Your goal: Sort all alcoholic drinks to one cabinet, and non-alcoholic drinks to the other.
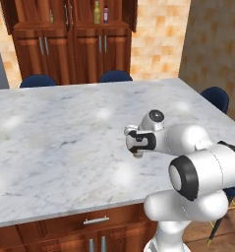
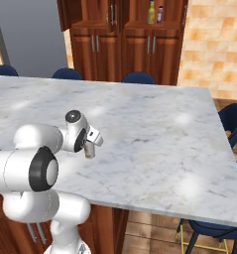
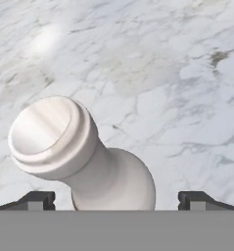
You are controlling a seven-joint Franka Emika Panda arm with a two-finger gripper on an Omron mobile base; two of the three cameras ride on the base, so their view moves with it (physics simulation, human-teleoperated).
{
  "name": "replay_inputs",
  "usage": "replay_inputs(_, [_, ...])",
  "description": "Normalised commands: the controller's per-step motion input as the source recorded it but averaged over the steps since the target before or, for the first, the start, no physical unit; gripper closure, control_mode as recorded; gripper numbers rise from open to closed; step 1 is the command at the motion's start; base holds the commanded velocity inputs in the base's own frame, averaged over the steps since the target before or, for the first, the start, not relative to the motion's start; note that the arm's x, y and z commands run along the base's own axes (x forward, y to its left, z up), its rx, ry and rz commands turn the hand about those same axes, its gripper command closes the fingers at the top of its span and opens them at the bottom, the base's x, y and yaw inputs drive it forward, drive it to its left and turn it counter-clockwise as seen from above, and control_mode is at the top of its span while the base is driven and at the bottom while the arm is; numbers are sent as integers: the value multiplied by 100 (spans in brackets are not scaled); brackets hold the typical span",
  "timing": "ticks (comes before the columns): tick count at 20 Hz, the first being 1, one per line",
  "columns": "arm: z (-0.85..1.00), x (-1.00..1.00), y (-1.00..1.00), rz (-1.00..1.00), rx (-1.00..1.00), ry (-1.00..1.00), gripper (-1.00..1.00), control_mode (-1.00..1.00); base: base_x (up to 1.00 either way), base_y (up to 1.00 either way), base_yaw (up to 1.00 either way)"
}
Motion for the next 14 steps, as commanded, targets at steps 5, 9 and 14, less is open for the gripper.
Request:
replay_inputs(5, [-12,2,0,0,0,0,-100,-100,0,0,0])
replay_inputs(9, [-8,1,0,0,0,0,100,-100,0,0,0])
replay_inputs(14, [0,0,0,0,-1,1,100,-100,0,0,0])
